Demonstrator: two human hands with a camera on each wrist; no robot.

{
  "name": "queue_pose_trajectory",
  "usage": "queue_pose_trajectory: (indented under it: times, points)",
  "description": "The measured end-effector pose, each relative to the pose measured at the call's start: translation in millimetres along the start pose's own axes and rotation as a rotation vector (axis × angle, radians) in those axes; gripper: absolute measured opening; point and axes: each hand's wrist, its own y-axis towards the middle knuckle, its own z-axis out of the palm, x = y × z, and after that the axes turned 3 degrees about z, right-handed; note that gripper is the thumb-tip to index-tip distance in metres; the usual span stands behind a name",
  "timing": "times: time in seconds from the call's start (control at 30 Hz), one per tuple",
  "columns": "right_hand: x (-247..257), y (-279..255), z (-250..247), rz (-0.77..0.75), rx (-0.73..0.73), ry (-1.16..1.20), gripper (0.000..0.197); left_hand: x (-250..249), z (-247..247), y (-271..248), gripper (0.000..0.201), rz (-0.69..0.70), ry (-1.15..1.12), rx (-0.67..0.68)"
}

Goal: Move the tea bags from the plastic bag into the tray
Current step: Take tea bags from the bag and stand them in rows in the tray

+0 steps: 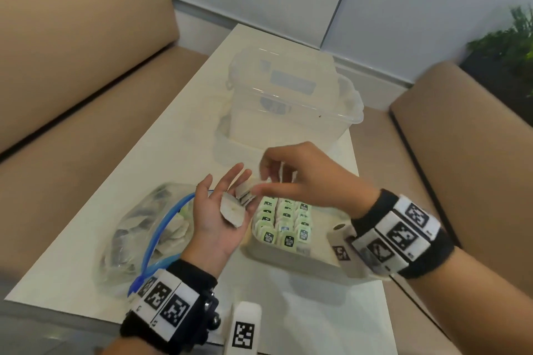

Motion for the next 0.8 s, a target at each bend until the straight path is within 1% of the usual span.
queue_pose_trajectory:
  times: [0.03,0.07,0.13,0.2,0.37,0.43,0.5,0.53,0.6,0.63,0.7,0.8]
  points:
    - [13,-2,3,-0.028,0.013,0.049,0.023,1,5,0,0.045,0.012,-0.003,-0.012]
    - [20,-5,9,-0.034,0.030,0.051,0.023,1,9,0,0.046,0.027,-0.006,-0.022]
    - [24,-6,22,-0.025,0.010,-0.005,0.028,2,17,1,0.048,0.061,0.009,-0.029]
    - [20,-5,27,-0.019,-0.047,-0.054,0.028,1,24,2,0.049,0.090,0.026,-0.034]
    - [19,-6,27,-0.019,-0.169,-0.023,0.013,-2,35,3,0.048,0.138,0.006,0.005]
    - [23,-8,28,-0.007,-0.247,-0.027,0.009,-2,36,2,0.047,0.141,0.004,0.014]
    - [24,-12,23,0.027,-0.328,-0.002,0.008,-2,35,2,0.042,0.164,0.017,0.016]
    - [23,-15,18,0.049,-0.355,0.018,0.008,-2,34,2,0.036,0.180,0.043,0.015]
    - [20,-21,9,0.106,-0.362,0.091,0.006,-4,32,2,0.020,0.211,0.089,-0.010]
    - [17,-24,5,0.137,-0.353,0.157,0.005,-5,29,3,0.017,0.229,0.108,-0.025]
    - [14,-31,-1,0.190,-0.355,0.292,0.004,-5,25,5,0.021,0.264,0.165,-0.026]
    - [12,-39,-3,0.227,-0.381,0.338,0.014,-1,19,5,0.034,0.296,0.270,0.000]
